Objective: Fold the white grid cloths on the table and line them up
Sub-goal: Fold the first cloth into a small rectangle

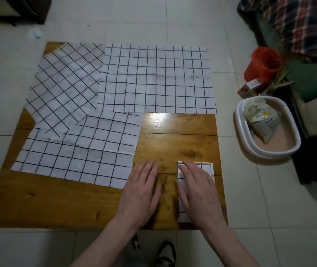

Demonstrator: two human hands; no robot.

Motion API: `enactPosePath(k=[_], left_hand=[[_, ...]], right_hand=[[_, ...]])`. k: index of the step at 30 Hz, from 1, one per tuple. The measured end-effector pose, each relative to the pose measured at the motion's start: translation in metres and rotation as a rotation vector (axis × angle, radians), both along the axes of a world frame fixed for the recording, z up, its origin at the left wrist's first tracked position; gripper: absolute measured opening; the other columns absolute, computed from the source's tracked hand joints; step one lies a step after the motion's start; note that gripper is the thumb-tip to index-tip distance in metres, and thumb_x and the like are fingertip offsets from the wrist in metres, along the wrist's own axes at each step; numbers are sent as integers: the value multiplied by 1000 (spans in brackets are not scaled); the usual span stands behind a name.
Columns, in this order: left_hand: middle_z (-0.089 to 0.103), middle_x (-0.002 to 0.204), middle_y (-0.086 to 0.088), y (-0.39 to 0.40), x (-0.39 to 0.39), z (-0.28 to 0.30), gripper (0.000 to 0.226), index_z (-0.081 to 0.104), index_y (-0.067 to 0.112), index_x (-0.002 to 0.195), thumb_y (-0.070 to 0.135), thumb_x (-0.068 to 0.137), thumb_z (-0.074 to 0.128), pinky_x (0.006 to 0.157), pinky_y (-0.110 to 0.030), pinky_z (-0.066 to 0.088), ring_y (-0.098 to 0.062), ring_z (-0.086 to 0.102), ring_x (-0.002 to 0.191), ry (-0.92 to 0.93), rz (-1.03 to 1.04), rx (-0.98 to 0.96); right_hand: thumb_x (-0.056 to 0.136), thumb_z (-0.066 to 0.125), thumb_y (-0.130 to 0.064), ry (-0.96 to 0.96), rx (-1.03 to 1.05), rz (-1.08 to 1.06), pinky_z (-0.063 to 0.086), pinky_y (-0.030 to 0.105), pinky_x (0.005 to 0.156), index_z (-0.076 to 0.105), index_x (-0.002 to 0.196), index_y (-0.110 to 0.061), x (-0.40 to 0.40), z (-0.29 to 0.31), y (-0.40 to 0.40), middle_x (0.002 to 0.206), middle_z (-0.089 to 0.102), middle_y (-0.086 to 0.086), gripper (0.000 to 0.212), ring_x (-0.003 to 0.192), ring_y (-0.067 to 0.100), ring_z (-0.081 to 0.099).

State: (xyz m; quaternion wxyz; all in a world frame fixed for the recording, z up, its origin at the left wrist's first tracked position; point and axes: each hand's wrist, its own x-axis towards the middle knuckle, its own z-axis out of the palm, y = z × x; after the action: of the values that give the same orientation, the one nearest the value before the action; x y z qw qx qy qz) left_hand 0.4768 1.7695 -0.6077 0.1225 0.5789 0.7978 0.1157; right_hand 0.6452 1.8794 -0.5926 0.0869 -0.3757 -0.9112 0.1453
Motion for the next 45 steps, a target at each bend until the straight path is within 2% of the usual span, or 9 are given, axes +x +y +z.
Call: enactPosePath(k=[4,10,15,19,26,30,34,39,45], left_hand=[[43,162,-7,-22,-37,8,59,39,15,158,42,105,38,125,-46,32,-22,31,155,38,91,1],[45,161,-8,-45,-103,4,57,46,10,154,40,106,37,125,-40,22,-21,33,154,67,186,18],[46,160,-9,-38,-166,7,58,46,9,154,41,107,33,126,-46,31,-22,33,154,53,234,23],[44,162,-8,-25,-209,10,57,46,10,154,40,107,33,124,-48,34,-23,32,155,48,190,53],[45,160,-9,18,-258,4,56,46,10,154,38,106,37,126,-47,31,-25,35,153,36,64,87],[47,159,-10,52,-273,-6,55,48,9,152,36,105,39,125,-48,32,-27,37,152,18,22,130],[49,158,-10,84,-278,-12,56,50,8,151,36,104,37,123,-48,32,-29,40,150,44,-22,112],[50,157,-10,104,-275,-17,56,50,8,151,36,105,35,122,-51,36,-30,44,148,102,-86,67],[53,153,-12,107,-271,-20,60,47,14,154,46,106,31,123,-53,31,-31,47,144,193,-115,-83]], right_hand=[[107,44,-42,57,-41,77,37,38,119,48,147,-21,-43,4,-6,152,52,1,46,141,16,47],[106,50,-40,74,-37,164,42,41,117,49,150,-18,-113,7,-13,154,51,0,49,143,16,46],[107,47,-42,69,-20,178,37,38,120,49,151,-17,-176,7,-20,154,52,2,50,145,16,45],[108,45,-42,61,-21,119,33,36,121,50,150,-16,-221,4,-18,155,51,0,50,145,15,45],[107,38,-47,-1,-31,-54,42,46,115,49,151,-22,-273,-3,16,155,49,6,51,143,23,46],[107,38,-50,-53,-44,-168,38,48,117,48,152,-25,-285,-14,50,161,42,15,53,149,32,39],[105,21,-56,-182,-79,-202,31,54,122,38,159,-25,-287,-28,84,168,28,17,64,156,35,25],[101,9,-62,-302,-168,-219,9,50,128,17,165,-25,-284,-38,103,174,9,9,75,161,28,5],[106,22,-58,-232,-116,-209,23,47,125,29,162,-18,-279,-32,90,164,40,3,69,153,23,34]])
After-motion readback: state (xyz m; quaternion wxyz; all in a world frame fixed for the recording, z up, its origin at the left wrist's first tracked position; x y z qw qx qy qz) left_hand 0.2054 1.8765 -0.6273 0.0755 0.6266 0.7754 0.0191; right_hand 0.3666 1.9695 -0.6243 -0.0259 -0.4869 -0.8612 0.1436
